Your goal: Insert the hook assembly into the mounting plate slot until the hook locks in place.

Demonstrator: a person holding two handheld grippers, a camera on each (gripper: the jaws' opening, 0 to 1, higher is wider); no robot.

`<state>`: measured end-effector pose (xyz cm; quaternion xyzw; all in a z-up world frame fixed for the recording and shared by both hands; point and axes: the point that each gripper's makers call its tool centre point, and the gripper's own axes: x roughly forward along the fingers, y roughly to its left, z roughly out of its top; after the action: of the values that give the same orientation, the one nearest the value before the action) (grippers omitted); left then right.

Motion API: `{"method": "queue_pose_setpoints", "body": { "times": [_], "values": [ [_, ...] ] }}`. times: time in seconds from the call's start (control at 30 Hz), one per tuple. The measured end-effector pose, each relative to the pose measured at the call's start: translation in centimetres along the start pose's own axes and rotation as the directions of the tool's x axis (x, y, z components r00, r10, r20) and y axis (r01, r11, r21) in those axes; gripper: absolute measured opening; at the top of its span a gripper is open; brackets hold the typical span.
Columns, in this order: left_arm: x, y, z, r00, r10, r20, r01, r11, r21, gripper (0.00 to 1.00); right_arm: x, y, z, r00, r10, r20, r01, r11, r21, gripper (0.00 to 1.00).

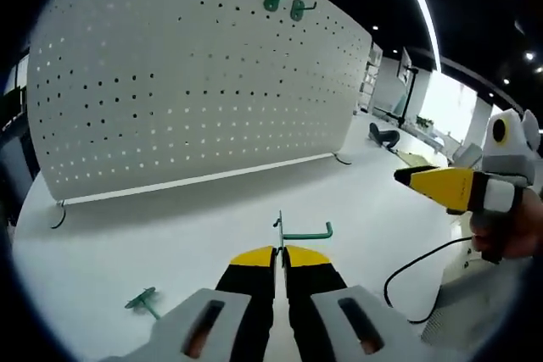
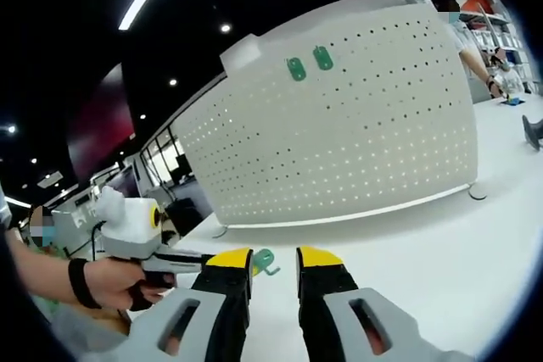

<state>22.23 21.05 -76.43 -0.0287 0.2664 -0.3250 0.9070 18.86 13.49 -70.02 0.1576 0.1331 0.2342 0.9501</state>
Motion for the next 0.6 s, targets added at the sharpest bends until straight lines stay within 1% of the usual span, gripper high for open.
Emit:
{"method": "queue_pose_setpoints", "body": {
  "times": [0.2,0.27,0.3,0.33,0.43,0.6],
  "values": [
    [-1.3,-1.3,1.0,0.998,-0.022,0.056,0.022,1.000,-0.002,0.04,0.0,0.9,-0.1,1.000,0.022,-0.003,-0.022,1.000,0.019,0.20],
    [-1.7,-1.7,1.2,0.997,-0.026,0.067,0.027,1.000,-0.015,0.04,0.0,1.1,-0.2,1.000,0.030,-0.006,-0.030,0.999,0.021,0.20],
    [-2.0,-2.1,1.4,0.996,-0.033,0.085,0.035,0.999,-0.024,0.04,0.0,1.3,-0.2,0.999,0.036,-0.006,-0.036,0.999,0.021,0.20],
    [-2.3,-2.3,1.5,0.995,-0.036,0.092,0.038,0.999,-0.024,0.04,0.0,1.4,-0.3,0.999,0.040,-0.008,-0.039,0.999,0.022,0.20],
    [-3.2,-3.3,2.0,0.991,-0.055,0.124,0.056,0.998,-0.010,0.04,0.1,2.0,-0.5,0.998,0.056,-0.015,-0.056,0.998,0.032,0.20],
    [-4.5,-4.0,2.7,0.982,-0.077,0.172,0.079,0.997,0.000,0.04,0.4,3.2,-0.6,0.996,0.081,-0.025,-0.080,0.996,0.032,0.19]
  ]
}}
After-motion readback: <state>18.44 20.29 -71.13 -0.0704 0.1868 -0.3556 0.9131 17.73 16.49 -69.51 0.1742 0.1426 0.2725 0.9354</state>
